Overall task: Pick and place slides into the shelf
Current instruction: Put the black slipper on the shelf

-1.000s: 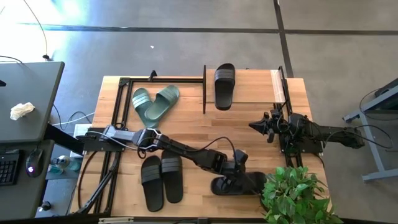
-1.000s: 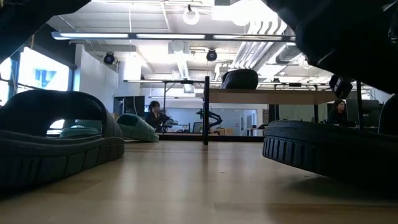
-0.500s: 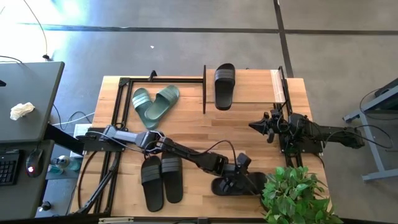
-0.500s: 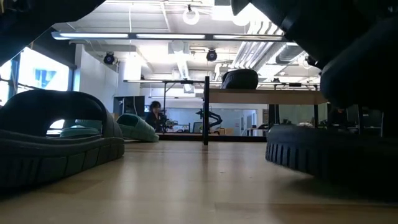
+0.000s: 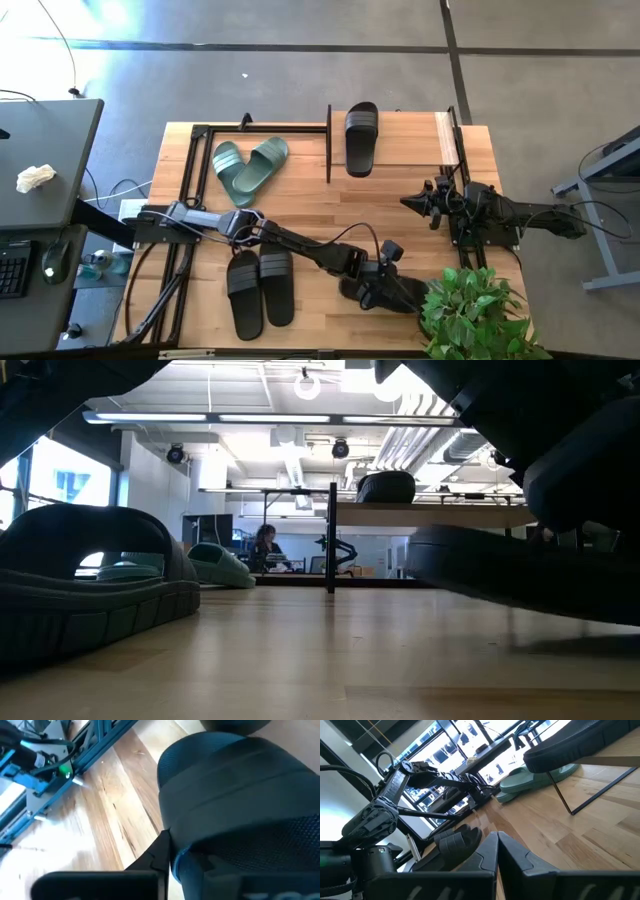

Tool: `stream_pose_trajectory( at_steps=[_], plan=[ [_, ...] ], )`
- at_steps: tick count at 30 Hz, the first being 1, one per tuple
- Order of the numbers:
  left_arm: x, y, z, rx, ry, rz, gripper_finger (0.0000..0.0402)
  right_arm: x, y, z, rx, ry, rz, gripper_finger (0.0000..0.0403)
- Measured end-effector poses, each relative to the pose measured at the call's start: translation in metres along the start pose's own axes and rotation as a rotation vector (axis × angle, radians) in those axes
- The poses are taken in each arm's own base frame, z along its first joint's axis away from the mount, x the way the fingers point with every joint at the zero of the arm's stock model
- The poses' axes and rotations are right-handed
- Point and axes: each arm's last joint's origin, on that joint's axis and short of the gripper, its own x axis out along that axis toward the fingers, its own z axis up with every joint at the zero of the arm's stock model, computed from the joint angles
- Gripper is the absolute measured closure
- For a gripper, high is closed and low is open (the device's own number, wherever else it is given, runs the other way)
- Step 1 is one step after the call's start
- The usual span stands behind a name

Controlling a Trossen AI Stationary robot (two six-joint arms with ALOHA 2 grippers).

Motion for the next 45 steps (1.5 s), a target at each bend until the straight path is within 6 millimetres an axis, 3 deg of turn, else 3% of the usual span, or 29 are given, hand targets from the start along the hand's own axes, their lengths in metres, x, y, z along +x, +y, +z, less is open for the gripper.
stream_pose_trajectory(
  at_steps=[4, 10, 25, 31, 40, 45],
  plan=[
    [-0.001, 0.000, -0.002, -0.014, 0.038, 0.025, 0.0395, 0.000, 0.000, 0.000, 0.000, -0.002, -0.003, 0.0402],
    [-0.024, 0.009, 0.000, -0.089, 0.144, 0.070, 0.0397, 0.000, 0.000, 0.000, 0.000, -0.006, -0.008, 0.0402],
    [-0.102, 0.037, 0.007, -0.109, 0.345, 0.100, 0.0400, -0.001, 0.005, 0.013, 0.010, -0.185, -0.022, 0.0402],
    [-0.136, 0.049, 0.006, -0.154, 0.434, 0.208, 0.0400, -0.003, 0.009, 0.019, 0.017, -0.261, 0.007, 0.0402],
    [-0.192, 0.086, 0.014, -0.233, 0.411, 0.536, 0.0401, -0.005, 0.015, 0.027, 0.022, -0.328, 0.088, 0.0402],
    [-0.212, 0.124, 0.007, -0.312, 0.395, 0.717, 0.0401, -0.006, 0.016, 0.027, 0.021, -0.335, 0.103, 0.0402]
  ],
)
